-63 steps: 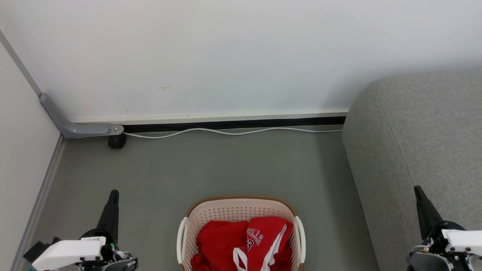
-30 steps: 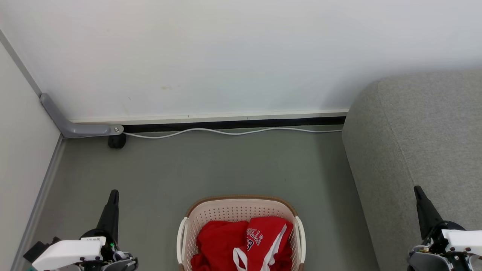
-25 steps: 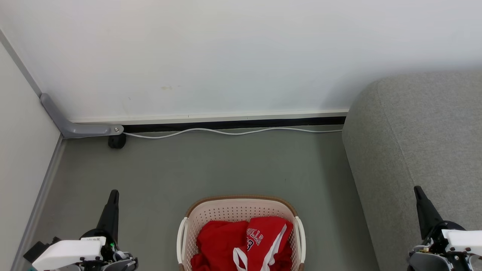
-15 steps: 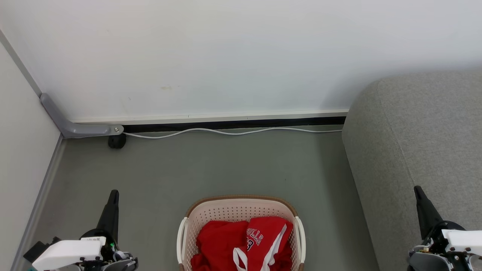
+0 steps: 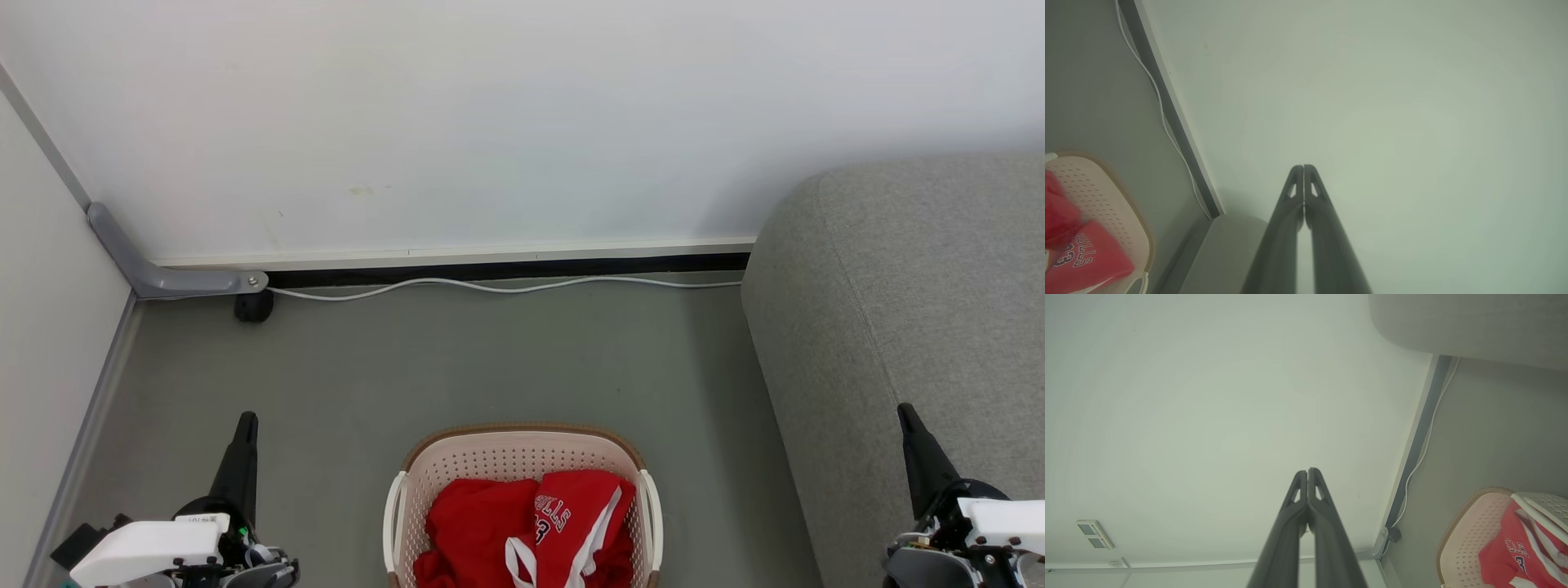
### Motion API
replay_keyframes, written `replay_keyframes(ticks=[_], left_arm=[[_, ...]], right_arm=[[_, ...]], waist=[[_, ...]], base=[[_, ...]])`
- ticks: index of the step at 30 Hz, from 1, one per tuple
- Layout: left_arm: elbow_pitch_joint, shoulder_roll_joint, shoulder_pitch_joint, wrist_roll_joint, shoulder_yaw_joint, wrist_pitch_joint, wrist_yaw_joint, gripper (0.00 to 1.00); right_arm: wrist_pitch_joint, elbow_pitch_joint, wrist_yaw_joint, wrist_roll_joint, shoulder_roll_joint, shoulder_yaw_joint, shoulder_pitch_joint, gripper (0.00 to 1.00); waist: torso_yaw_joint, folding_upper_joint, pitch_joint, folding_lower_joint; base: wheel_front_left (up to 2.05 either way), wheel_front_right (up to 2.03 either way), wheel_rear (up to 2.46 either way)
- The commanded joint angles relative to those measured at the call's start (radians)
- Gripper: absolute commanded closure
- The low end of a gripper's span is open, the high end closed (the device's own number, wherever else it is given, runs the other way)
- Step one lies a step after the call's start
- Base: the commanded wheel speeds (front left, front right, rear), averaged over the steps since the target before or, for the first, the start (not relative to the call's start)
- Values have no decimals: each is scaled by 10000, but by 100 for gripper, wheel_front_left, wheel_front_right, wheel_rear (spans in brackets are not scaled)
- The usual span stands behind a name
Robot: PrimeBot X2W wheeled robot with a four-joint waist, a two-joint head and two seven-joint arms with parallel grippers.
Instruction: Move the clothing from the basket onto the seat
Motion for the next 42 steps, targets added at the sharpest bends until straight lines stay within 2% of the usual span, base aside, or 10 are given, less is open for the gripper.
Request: replay_keyframes(ticks=[1,42], left_arm=[[-291,171,-578,-39,328,62,-85,100],[-291,171,-578,-39,327,62,-85,100]], right_arm=[[70,-311,16,118,-104,171,-363,100],[70,-311,16,118,-104,171,-363,100]], waist=[[0,0,0,0],[0,0,0,0]], base=[[0,0,0],[0,0,0]])
